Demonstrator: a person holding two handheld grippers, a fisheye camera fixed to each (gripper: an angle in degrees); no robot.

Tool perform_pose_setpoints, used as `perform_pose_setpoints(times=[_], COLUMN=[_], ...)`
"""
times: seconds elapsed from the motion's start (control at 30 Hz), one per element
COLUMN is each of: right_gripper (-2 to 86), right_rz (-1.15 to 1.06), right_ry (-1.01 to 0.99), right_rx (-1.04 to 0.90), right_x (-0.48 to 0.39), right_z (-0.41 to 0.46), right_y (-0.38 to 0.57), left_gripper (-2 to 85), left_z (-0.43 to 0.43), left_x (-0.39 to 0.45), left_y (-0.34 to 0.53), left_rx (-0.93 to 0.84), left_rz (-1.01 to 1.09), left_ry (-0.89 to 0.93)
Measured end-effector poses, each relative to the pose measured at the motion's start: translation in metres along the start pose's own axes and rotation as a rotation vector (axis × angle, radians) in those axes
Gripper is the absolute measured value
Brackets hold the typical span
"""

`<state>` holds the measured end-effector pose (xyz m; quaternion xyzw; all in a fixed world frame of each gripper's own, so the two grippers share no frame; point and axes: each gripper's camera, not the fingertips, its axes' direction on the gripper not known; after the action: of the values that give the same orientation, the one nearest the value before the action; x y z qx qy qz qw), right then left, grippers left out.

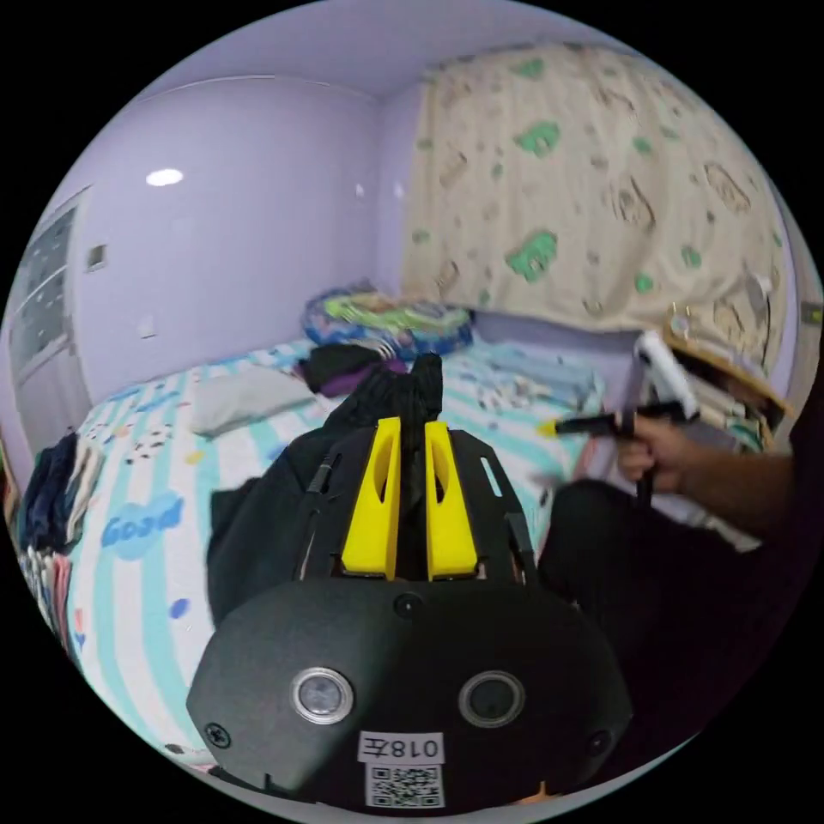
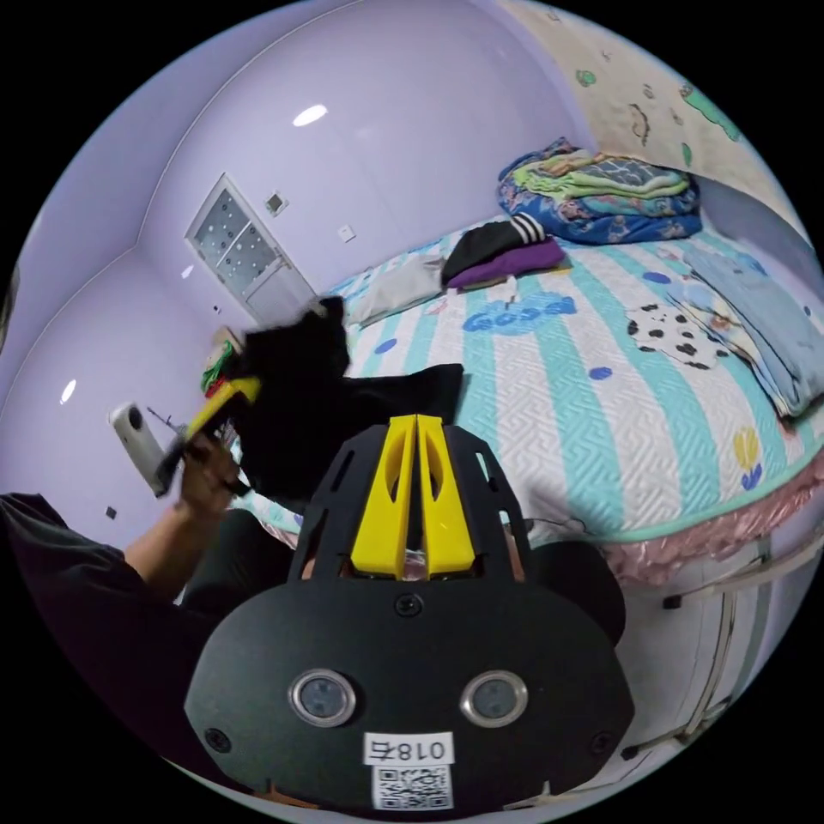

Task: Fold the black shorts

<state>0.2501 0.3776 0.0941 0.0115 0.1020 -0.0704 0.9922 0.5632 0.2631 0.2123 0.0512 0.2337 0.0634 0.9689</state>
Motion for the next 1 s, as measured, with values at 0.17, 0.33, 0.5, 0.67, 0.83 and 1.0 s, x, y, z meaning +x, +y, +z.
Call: perform_pose_setpoints(times=[0.17, 0.33, 0.5, 0.67, 0.83, 1.0], right_gripper=[-0.2, 0.5, 2.2, 4.4, 0.9, 2.6], right_rz=[0.004, -0.025, -0.102, -0.220, -0.351, -0.290], right_ry=[0.016, -0.009, -0.074, -0.226, 0.039, -0.083], right_rx=[0.010, -0.036, -0.042, -0.201, -0.551, -0.546], right_x=[0.025, 0.042, 0.038, 0.025, 0.042, 0.071], right_z=[-0.015, -0.001, 0.024, 0.079, 0.130, 0.111], right_y=[-0.006, -0.024, -0.058, -0.096, -0.088, -0.109], left_gripper=[5.4, 8.1, 10.1, 6.7, 6.7, 7.1], left_z=[0.074, 0.073, 0.028, 0.000, 0.028, 0.052], left_x=[0.047, 0.023, -0.010, -0.121, -0.244, -0.315], left_y=[-0.024, -0.080, -0.100, -0.107, -0.097, -0.083], left_rx=[-0.194, -0.216, -0.124, 0.000, -0.144, -0.161], left_rz=[0.111, 0.042, 0.024, -0.259, -0.537, -0.661], left_ry=[-0.053, 0.066, 0.381, 0.209, 0.017, 0.070])
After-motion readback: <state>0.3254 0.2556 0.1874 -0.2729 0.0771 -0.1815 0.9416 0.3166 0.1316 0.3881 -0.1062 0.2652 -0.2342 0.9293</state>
